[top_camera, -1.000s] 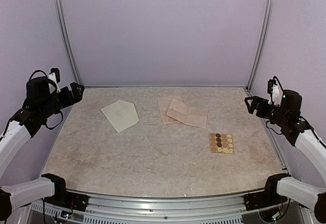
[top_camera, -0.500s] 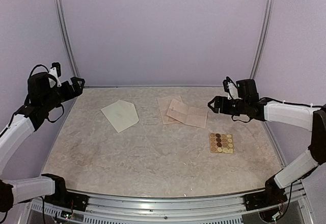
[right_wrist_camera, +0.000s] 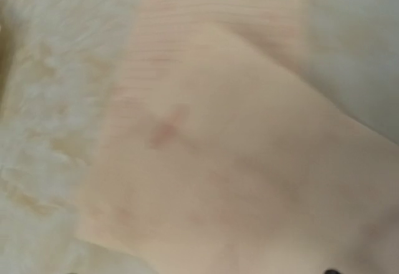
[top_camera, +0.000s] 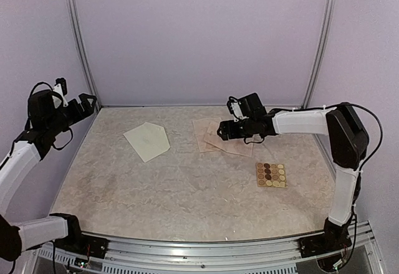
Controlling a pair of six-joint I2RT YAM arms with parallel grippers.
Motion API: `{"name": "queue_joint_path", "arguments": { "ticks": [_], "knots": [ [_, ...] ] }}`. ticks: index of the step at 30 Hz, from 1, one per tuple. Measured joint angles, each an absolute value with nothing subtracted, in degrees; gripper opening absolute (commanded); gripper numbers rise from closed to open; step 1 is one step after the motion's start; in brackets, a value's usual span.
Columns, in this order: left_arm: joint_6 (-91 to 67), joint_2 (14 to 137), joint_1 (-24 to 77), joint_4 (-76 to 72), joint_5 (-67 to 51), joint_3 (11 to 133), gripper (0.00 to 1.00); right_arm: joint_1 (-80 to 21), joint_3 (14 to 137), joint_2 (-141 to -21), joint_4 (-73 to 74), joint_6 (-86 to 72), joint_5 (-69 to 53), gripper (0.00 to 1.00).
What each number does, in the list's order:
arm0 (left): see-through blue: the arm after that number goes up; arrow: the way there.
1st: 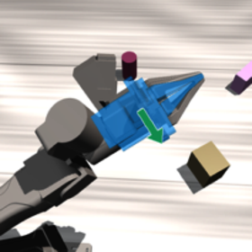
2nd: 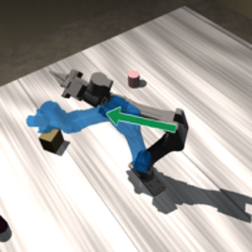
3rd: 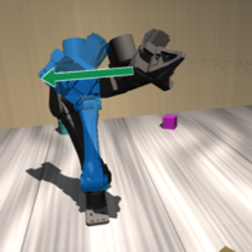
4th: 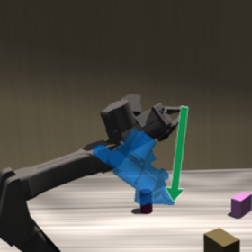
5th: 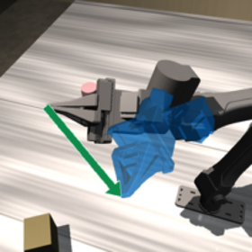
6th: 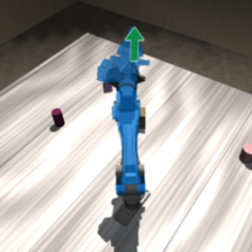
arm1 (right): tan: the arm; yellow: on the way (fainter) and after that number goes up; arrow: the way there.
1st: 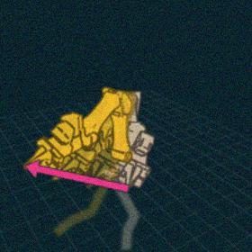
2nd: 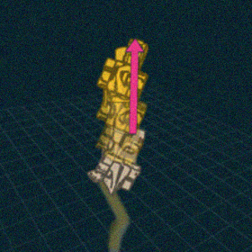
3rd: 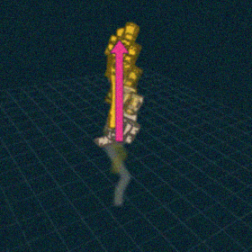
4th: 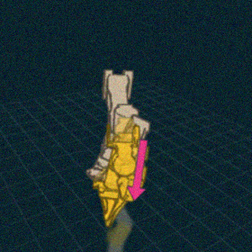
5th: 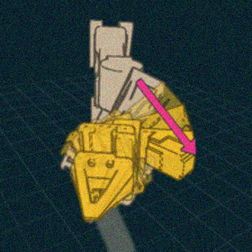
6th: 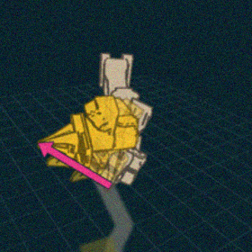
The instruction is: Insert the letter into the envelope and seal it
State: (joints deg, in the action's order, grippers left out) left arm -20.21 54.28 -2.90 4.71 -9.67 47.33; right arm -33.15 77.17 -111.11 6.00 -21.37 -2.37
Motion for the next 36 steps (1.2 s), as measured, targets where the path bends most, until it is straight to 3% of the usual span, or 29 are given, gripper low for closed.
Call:
{"name": "queue_joint_path", "arguments": {
  "ticks": [13, 27, 33, 36],
  "knots": [
    [-20.8, 55.5, -3.0, 4.7, -11.2, 47.3, 0.99, -45.0, 96.7, -127.4, 16.4, -10.2, 16.9, 0.87],
    [-20.8, 55.8, -3.0, 4.8, -11.4, 47.3, 0.99, -47.1, 105.6, -135.5, 18.9, -3.3, 33.1, 0.70],
    [-20.8, 56.1, -3.0, 4.8, -11.5, 47.3, 0.99, -47.1, 106.5, -137.3, 19.0, -2.0, 35.3, 0.50],
    [-20.8, 56.2, -3.0, 4.8, -11.6, 47.3, 0.99, -47.1, 106.5, -138.1, 18.9, -1.6, 36.3, 0.22]
  ]
}}
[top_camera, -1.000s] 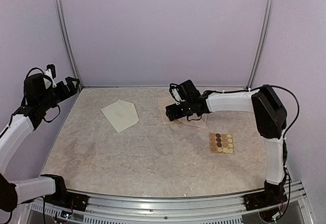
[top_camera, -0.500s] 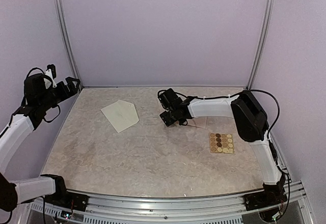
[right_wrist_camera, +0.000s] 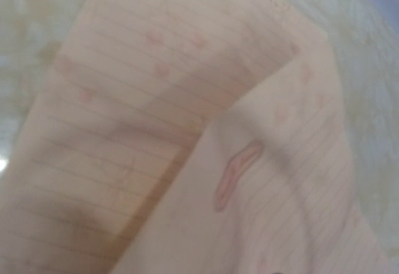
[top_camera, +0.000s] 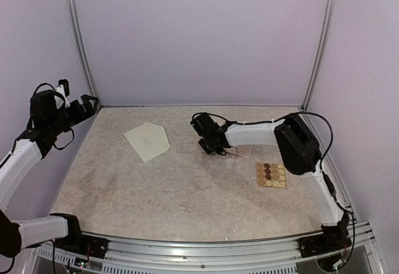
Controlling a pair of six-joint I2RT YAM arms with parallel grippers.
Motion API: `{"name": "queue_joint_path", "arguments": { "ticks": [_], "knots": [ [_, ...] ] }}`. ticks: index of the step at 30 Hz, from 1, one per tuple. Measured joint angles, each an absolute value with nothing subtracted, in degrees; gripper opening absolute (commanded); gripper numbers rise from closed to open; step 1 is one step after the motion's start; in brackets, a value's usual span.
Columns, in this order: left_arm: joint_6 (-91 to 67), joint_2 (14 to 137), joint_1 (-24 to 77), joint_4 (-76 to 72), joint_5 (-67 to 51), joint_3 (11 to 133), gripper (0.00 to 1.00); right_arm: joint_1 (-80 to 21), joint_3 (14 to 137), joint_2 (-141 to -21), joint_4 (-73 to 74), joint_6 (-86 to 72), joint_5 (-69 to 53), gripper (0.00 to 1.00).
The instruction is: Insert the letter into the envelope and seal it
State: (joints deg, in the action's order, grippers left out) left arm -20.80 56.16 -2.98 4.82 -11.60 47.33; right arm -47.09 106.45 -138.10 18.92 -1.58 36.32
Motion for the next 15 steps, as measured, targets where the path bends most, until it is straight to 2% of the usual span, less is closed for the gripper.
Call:
{"name": "queue_joint_path", "arguments": {
  "ticks": [2, 9, 15],
  "knots": [
    [-20.8, 56.2, -3.0, 4.8, -11.6, 47.3, 0.99, -47.1, 106.5, -138.5, 18.9, -1.4, 37.2, 0.01],
    [-20.8, 56.2, -3.0, 4.8, -11.6, 47.3, 0.99, -47.1, 105.2, -137.0, 18.0, -3.7, 39.3, 0.00],
    [-21.9, 55.9, -0.1, 4.8, -10.4, 47.2, 0.99, -47.2, 92.2, -120.6, 15.2, -8.5, 33.2, 0.00]
  ]
}}
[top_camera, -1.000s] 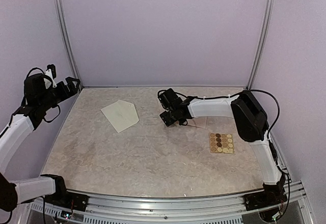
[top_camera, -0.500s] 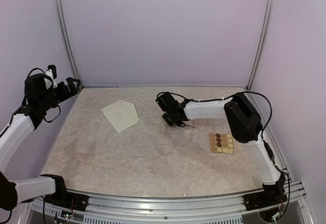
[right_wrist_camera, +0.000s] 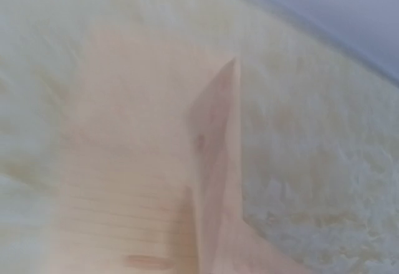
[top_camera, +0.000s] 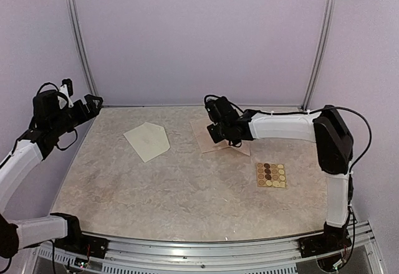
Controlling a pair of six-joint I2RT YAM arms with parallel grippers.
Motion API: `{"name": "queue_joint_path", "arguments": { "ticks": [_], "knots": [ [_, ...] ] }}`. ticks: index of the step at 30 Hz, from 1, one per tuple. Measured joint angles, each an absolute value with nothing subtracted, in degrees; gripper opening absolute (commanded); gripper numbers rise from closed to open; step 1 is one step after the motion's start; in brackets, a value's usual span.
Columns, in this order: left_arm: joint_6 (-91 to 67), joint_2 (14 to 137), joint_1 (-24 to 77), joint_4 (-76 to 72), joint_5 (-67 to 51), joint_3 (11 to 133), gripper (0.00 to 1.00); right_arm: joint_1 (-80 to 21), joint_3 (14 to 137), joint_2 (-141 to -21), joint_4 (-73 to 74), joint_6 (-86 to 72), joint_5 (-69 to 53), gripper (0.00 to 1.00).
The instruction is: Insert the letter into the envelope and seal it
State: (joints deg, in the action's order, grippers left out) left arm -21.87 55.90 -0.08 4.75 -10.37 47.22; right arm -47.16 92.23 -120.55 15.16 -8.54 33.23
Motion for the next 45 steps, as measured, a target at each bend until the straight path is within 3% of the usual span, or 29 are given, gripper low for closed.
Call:
{"name": "queue_joint_path", "arguments": {
  "ticks": [5, 9, 20, 28, 35, 45],
  "knots": [
    [-29.8, 51.8, 13.4, 0.5, -9.0, 42.0, 0.99, -47.2, 77.4, -97.5, 4.1, -13.9, 19.1, 0.00],
    [-37.8, 49.0, 27.1, -4.1, -5.8, 37.9, 0.99, -47.5, 67.9, -86.7, -6.1, -17.3, 8.9, 0.00],
    [-53.8, 50.8, 57.9, -18.4, 6.5, 33.6, 0.99, -53.3, 53.0, -77.3, -24.5, -21.9, -6.9, 0.00],
    [-58.3, 55.5, 62.5, -27.1, 8.0, 33.6, 0.98, -56.1, 51.8, -75.0, -34.7, -24.1, -10.0, 0.00],
    [-59.2, 57.6, 62.6, -31.7, 7.6, 34.1, 0.84, -58.0, 51.8, -74.7, -38.3, -25.5, -12.1, 0.00],
    [-57.2, 61.4, 62.7, -36.7, 5.1, 38.4, 0.81, -58.8, 51.8, -74.7, -42.3, -29.5, -16.8, 0.00]
  ]
}}
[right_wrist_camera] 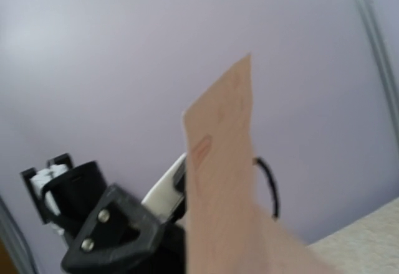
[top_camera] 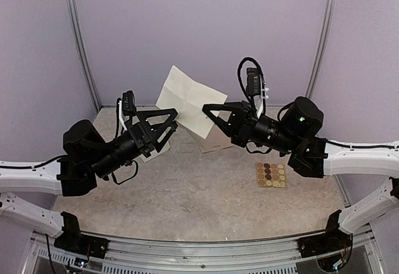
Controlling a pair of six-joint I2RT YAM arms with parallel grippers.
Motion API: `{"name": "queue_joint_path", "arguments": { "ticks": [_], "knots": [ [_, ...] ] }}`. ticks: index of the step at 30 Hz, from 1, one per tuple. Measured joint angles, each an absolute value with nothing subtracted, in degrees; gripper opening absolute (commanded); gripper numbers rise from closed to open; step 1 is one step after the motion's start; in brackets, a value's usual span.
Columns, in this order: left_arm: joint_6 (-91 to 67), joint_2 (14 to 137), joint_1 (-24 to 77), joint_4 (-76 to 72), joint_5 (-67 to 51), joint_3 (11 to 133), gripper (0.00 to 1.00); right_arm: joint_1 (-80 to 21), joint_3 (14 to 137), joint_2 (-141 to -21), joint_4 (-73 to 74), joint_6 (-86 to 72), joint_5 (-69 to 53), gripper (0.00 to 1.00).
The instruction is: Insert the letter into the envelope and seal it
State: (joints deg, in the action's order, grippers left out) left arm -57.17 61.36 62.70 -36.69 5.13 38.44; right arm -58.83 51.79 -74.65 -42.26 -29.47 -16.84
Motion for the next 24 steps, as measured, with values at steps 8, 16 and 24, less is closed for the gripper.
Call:
{"name": "queue_joint_path", "arguments": {
  "ticks": [8, 16, 24],
  "knots": [
    [-55.6, 64.6, 62.7, -38.6, 3.0, 41.8, 0.81, -59.6, 51.8, -74.7, -43.8, -32.1, -19.6, 0.00],
    [-54.8, 67.5, 62.7, -40.7, 0.4, 42.6, 0.70, -59.8, 51.8, -74.7, -45.8, -34.3, -20.7, 0.00],
    [-53.4, 67.7, 62.7, -43.7, -0.2, 42.6, 0.42, -59.9, 51.3, -74.7, -45.7, -35.4, -19.4, 0.00]
  ]
}}
